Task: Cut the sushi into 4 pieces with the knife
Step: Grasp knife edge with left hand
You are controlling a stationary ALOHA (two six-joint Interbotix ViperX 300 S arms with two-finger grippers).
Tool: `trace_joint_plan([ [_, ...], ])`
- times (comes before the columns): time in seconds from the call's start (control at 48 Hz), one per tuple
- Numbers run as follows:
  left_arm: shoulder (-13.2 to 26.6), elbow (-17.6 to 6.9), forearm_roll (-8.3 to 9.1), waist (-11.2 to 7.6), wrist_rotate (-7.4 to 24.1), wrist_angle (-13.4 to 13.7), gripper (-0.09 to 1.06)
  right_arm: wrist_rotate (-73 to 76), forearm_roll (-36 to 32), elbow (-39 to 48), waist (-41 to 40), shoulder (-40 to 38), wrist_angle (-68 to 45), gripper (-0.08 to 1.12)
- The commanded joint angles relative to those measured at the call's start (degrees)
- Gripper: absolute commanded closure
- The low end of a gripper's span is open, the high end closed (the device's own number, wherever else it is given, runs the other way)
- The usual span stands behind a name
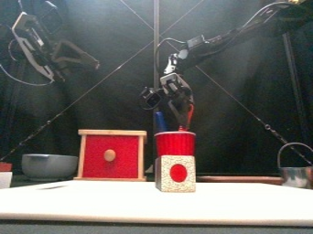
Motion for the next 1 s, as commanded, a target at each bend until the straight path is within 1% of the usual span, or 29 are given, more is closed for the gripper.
trace_joint_plan([
  [0.021, 0.09, -0.79, -0.09, 0.18, 0.09, -0.44, 0.99, -0.18, 0.53, -1.93, 0.35, -1.23, 0.62, 0.76],
  [0.208, 0.09, -0.70, -0.18, 0.18, 0.09, -0.44, 0.98, -0.18, 0.79, -3.87, 0.70, -1.67, 2.81, 0.76],
  [0.479, 0.00, -0.70, -1.23, 0.18, 0.09, -0.44, 0.98, 0.00, 1.76, -5.98, 1.58, -4.13, 5.10, 0.76],
  [0.688, 0.00, -0.79, -2.11, 0.18, 0.09, -0.44, 0.98, 0.44, 1.32, -4.75, 2.11, -7.91, 5.71, 0.77],
  [0.792, -0.44, -0.79, -2.46, 0.18, 0.18, -0.44, 0.98, 0.44, 1.23, -4.48, 2.11, -10.20, 5.71, 0.77],
  [1.0, -2.02, -0.79, -3.08, 0.79, 0.18, -0.44, 0.98, 0.88, 1.14, -3.87, 2.64, -16.08, 5.71, 0.77],
])
